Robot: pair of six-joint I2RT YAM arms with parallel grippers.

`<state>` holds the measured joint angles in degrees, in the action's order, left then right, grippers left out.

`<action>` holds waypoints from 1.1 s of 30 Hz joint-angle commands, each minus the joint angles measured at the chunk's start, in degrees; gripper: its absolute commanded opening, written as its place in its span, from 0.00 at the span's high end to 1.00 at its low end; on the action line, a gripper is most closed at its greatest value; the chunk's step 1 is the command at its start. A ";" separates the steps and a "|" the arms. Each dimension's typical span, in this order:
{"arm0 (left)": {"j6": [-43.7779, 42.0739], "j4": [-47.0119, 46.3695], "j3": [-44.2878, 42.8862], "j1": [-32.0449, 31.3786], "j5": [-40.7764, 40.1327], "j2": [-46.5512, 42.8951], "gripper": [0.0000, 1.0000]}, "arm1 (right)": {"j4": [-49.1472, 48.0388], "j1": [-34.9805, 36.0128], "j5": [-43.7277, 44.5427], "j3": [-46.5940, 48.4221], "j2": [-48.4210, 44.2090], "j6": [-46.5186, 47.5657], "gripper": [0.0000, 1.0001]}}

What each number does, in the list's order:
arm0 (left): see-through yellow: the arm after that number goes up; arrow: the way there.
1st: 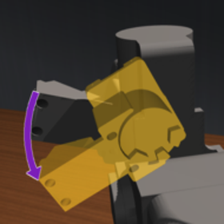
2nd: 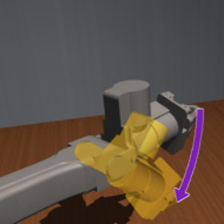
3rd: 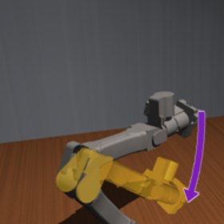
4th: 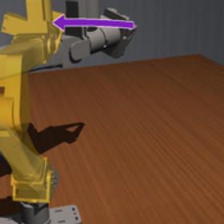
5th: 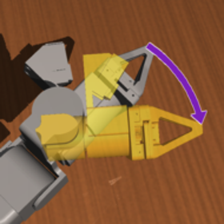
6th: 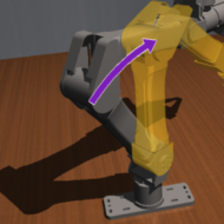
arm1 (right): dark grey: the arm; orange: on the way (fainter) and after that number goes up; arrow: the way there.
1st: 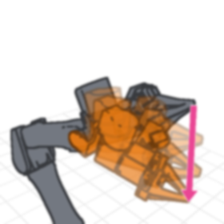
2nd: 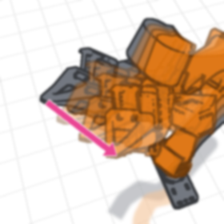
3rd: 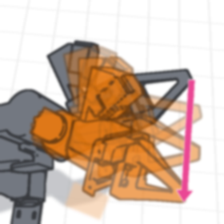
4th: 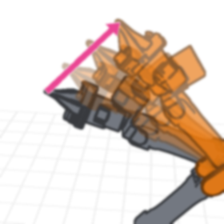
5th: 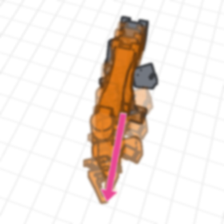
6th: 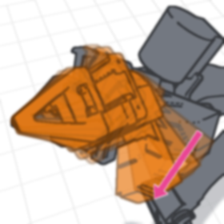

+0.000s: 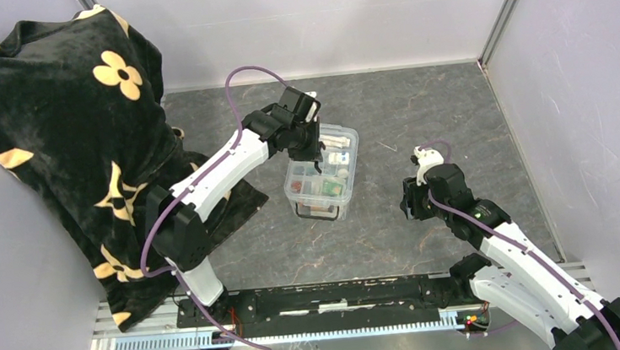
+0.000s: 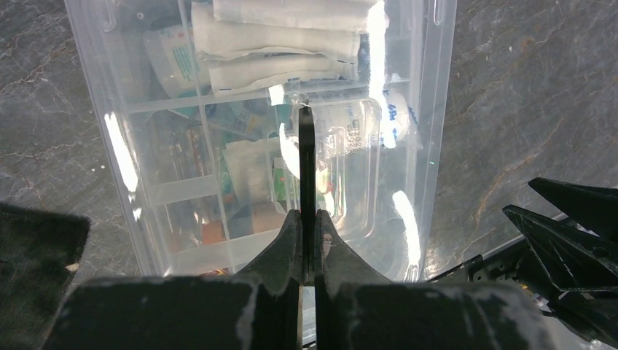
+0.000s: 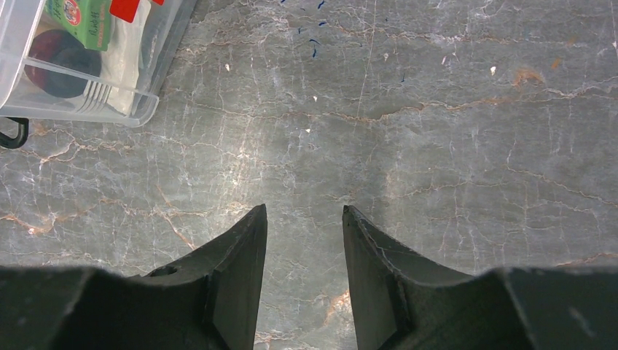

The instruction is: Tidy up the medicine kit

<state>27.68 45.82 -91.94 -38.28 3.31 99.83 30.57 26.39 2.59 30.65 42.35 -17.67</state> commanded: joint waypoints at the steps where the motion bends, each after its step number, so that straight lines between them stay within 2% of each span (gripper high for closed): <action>1: 1.57 -2.84 1.14 1.34 -3.13 -0.84 0.98 | -0.51 -0.08 0.39 2.22 0.00 0.44 0.51; 8: 1.64 -3.82 3.44 2.15 -3.07 -0.98 0.98 | -0.42 -0.09 0.31 1.91 -0.16 0.38 0.51; 17: -0.88 -4.87 2.64 2.25 2.22 1.59 0.97 | 0.19 -0.08 0.70 1.77 -1.12 0.36 0.51; 23: -1.31 -4.65 0.89 2.42 2.69 0.23 0.65 | 0.80 -0.03 1.10 1.97 -1.81 0.38 0.50; 26: -1.45 -4.62 -0.89 2.41 3.68 -0.31 0.52 | 0.77 -0.03 0.66 1.95 -1.74 0.37 0.50; 27: -1.47 -4.53 -1.52 2.42 4.12 -0.46 0.43 | 0.77 -0.05 0.64 1.95 -1.74 0.36 0.50; 30: -1.45 -4.51 -2.55 2.42 5.36 -0.88 0.36 | 0.72 0.03 0.65 1.61 -2.00 0.27 0.51; 33: -1.40 -4.67 -2.89 2.42 6.50 -0.83 0.33 | 0.67 -0.03 0.50 1.43 -2.17 0.18 0.50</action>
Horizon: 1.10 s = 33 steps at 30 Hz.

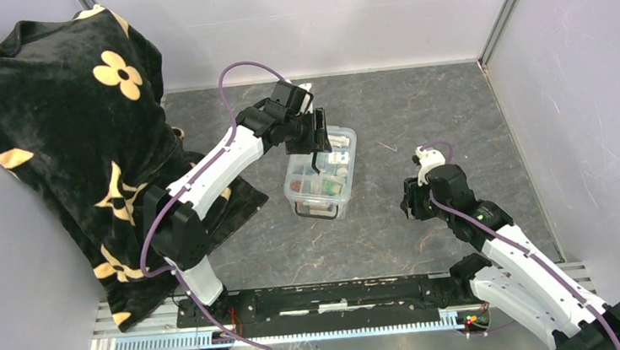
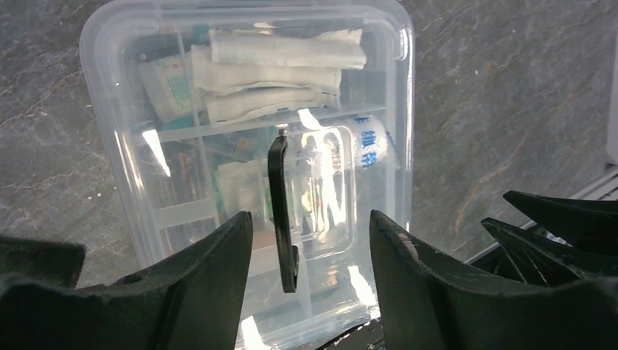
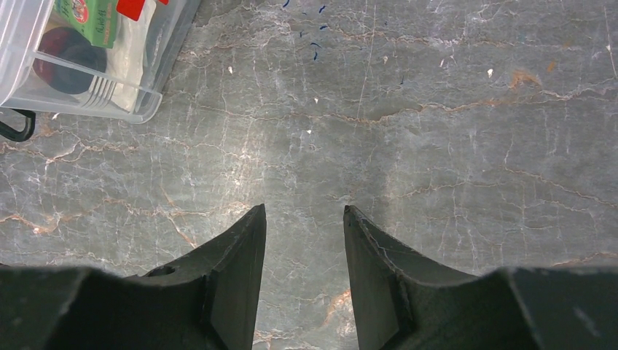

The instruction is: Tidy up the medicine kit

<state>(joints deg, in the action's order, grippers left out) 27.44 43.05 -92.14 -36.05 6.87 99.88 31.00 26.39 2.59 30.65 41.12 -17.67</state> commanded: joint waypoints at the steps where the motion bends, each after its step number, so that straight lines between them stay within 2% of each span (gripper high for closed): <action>1: -1.16 -1.98 -2.65 0.19 3.51 -0.64 0.33 | 0.28 -0.03 0.49 1.44 -0.95 0.13 0.50; 9: -0.87 -3.66 -1.16 0.11 6.29 0.22 0.28 | 0.72 -0.03 0.48 1.69 -1.49 0.18 0.50; 15: 0.07 -7.72 -1.25 -0.65 15.07 -0.48 0.18 | 0.46 -0.05 -0.02 1.38 -1.44 -0.12 0.50; 18: -0.28 -8.81 -0.33 -0.64 17.56 -0.62 0.16 | 0.60 -0.07 -0.25 1.42 -1.62 -0.28 0.50; 24: -1.73 -9.55 2.48 0.47 14.07 -2.85 0.16 | 1.77 -0.08 0.91 1.93 -2.37 0.26 0.50; 29: -4.73 -7.49 2.86 1.02 3.99 -4.69 0.15 | 1.84 -0.10 0.92 1.96 -3.10 0.61 0.50; 33: -6.17 -7.36 4.28 1.16 0.44 -5.07 0.15 | 1.69 -0.03 0.42 1.95 -3.57 0.53 0.50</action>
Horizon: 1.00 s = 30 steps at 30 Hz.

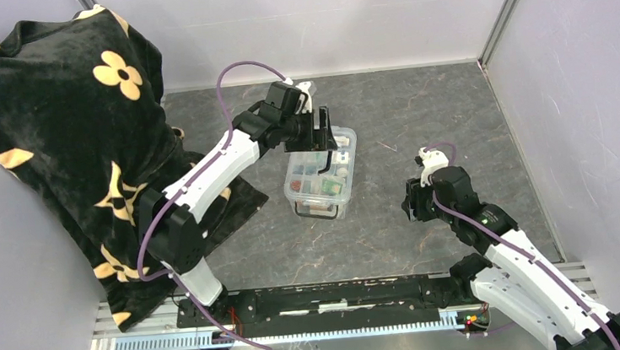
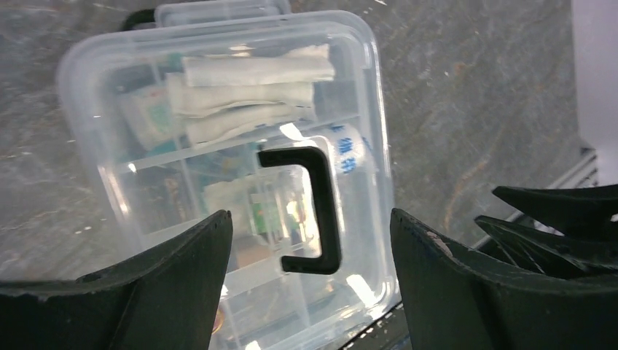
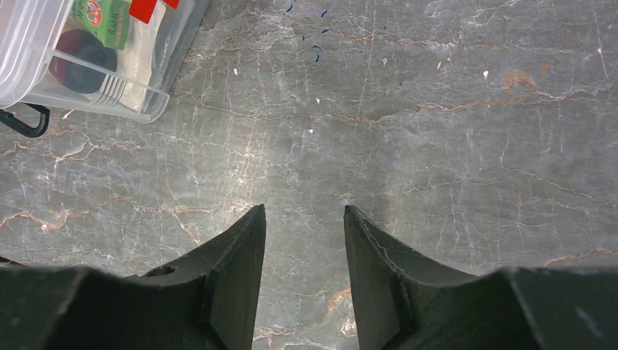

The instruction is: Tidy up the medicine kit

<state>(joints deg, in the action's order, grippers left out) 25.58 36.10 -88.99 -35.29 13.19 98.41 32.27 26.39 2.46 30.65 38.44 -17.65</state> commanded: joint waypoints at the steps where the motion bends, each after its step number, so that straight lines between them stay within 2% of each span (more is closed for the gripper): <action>1: -4.50 -0.41 1.33 0.40 -6.08 -3.44 0.16 | 0.35 -0.03 0.31 1.95 -0.82 0.50 0.50; 9: -5.60 -0.33 2.66 -0.12 -10.20 -2.40 0.20 | -0.20 -0.06 -0.92 1.69 -0.21 0.33 0.50; 16: -5.98 -0.24 3.06 -0.93 -9.68 -0.76 0.25 | -0.72 0.03 -1.15 1.25 0.02 0.25 0.50; 30: -7.10 1.72 1.62 -3.86 -13.01 2.13 0.27 | -0.37 -0.10 -0.69 0.21 -0.64 0.62 0.50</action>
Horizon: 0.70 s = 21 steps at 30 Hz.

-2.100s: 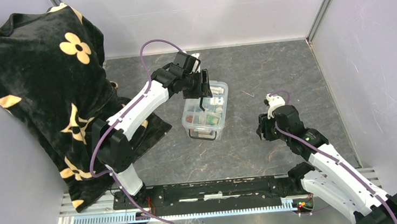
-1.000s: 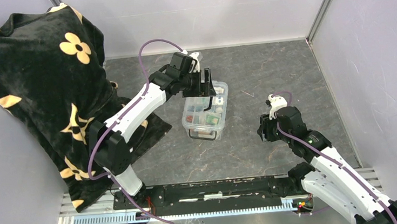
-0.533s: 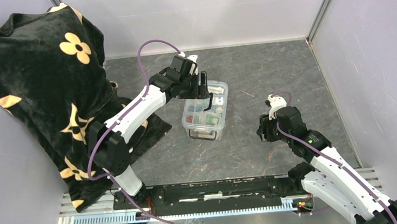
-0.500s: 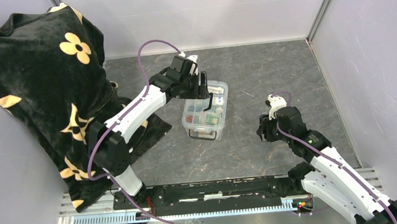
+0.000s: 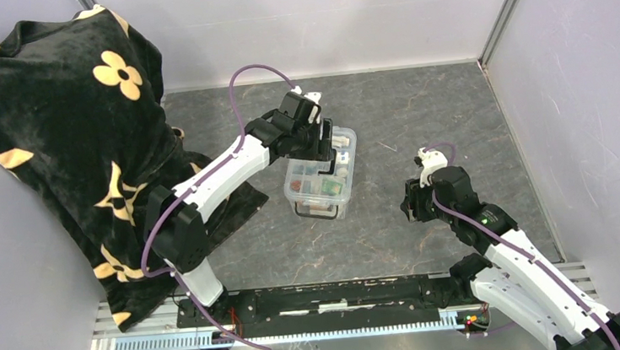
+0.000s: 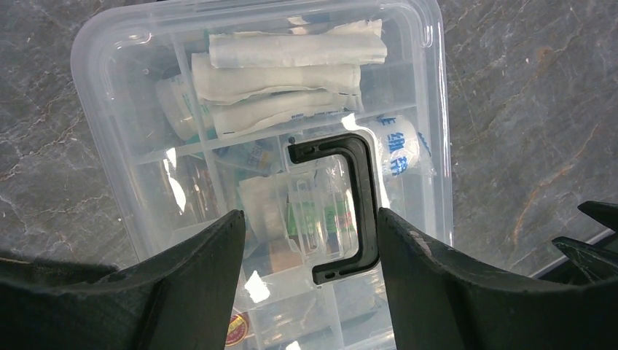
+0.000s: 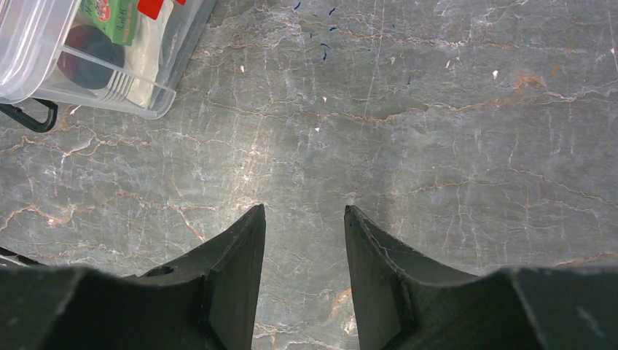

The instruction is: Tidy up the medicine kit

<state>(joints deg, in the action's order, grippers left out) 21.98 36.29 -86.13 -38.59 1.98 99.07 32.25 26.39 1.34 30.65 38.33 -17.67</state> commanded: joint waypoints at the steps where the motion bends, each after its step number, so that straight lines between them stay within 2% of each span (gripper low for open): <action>1: -3.52 1.62 -1.29 -0.60 -1.80 1.48 0.27 | -0.35 -0.09 0.50 0.20 -0.60 0.66 0.50; 11: -4.03 1.31 -2.05 -0.61 -6.13 -3.10 0.28 | -0.24 -0.08 0.94 0.46 -1.90 0.54 0.50; 16: -4.77 -3.25 1.85 -0.61 -3.91 -6.23 0.28 | -2.45 -0.05 -1.17 -0.34 -3.70 -1.38 0.49; 21: -6.20 -6.15 4.72 -0.61 -2.33 -6.67 0.28 | -10.95 -0.04 -10.88 -4.76 -6.62 -7.06 0.47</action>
<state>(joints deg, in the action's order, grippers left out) 19.03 34.68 -83.18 -39.03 -1.96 94.45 29.45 26.39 -2.11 29.10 33.69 -19.88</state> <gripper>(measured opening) 0.724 0.513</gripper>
